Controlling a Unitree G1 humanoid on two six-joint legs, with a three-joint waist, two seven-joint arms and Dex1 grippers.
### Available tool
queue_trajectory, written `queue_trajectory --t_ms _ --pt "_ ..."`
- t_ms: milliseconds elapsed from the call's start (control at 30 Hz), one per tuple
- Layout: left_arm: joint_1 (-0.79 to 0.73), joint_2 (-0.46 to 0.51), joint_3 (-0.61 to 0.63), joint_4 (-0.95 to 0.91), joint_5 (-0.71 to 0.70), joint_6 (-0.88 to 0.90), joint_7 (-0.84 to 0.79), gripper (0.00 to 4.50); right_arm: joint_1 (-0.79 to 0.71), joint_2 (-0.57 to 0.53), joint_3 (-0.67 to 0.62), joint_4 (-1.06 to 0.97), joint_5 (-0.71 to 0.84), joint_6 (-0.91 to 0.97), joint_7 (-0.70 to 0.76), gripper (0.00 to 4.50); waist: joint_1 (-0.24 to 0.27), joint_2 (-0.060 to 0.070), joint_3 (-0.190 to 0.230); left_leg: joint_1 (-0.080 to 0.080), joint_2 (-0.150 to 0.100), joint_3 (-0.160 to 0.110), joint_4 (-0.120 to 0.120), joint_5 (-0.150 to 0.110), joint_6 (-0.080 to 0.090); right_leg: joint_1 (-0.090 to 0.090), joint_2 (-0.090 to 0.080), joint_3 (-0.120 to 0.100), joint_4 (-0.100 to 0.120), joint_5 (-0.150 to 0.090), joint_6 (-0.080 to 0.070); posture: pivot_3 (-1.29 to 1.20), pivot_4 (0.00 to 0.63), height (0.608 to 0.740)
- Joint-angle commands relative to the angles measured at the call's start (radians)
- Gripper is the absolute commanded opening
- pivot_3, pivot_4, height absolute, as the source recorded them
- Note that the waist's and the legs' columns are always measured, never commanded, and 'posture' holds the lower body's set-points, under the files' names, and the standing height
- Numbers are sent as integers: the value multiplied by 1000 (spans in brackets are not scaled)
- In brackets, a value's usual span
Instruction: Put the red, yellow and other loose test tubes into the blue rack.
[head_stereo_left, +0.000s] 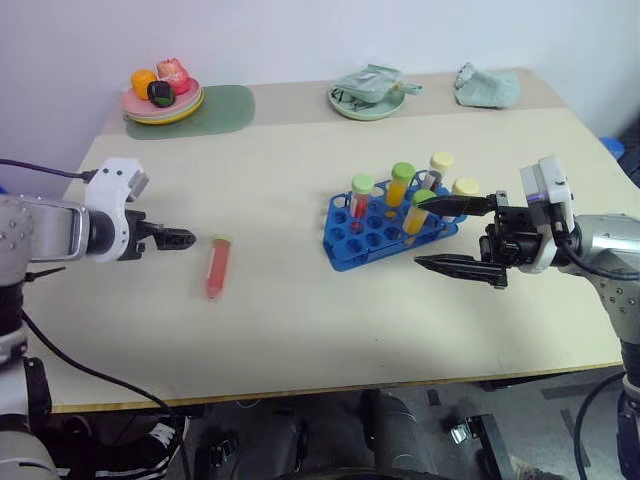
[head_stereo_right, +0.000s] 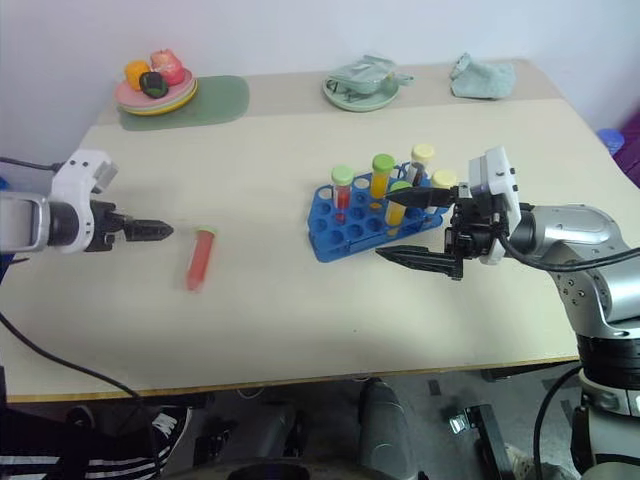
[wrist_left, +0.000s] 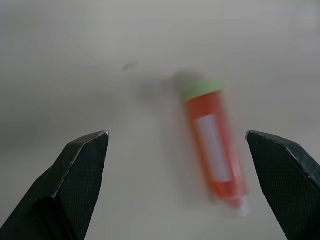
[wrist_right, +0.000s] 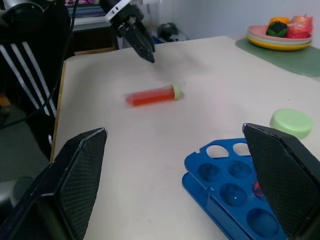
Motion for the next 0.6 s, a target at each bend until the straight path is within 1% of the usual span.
queue_trajectory --t_ms 33,233,367,467,600 --pt "-119 66 -162 131 -187 8 63 4500 -21 14 -7 -44 8 2 -22 4440 2 0 0 0 0 0 0 0 0 0 0 0 0 0 0 0 150 740" --pt "-354 82 -437 364 -355 8 140 4500 -45 29 8 -81 15 37 -62 4440 3 0 0 -1 -1 -1 1 0 0 0 0 0 1 0 0 0 150 740" --pt "-474 73 -604 477 -407 8 146 4500 -65 32 19 -86 16 53 -76 4440 -4 0 0 -1 -2 -1 1 0 0 -1 0 0 1 0 0 0 150 740" --pt "-558 43 -727 544 -447 8 143 4500 -83 29 25 -66 10 56 -68 4440 -11 0 0 -2 -3 -1 1 0 -1 -1 1 0 1 0 0 0 150 740" --pt "-619 -2 -828 597 -456 8 131 4500 -103 32 35 -42 0 52 -58 4440 -19 0 0 -2 -3 -1 1 0 -1 -1 0 0 0 0 0 0 150 740"
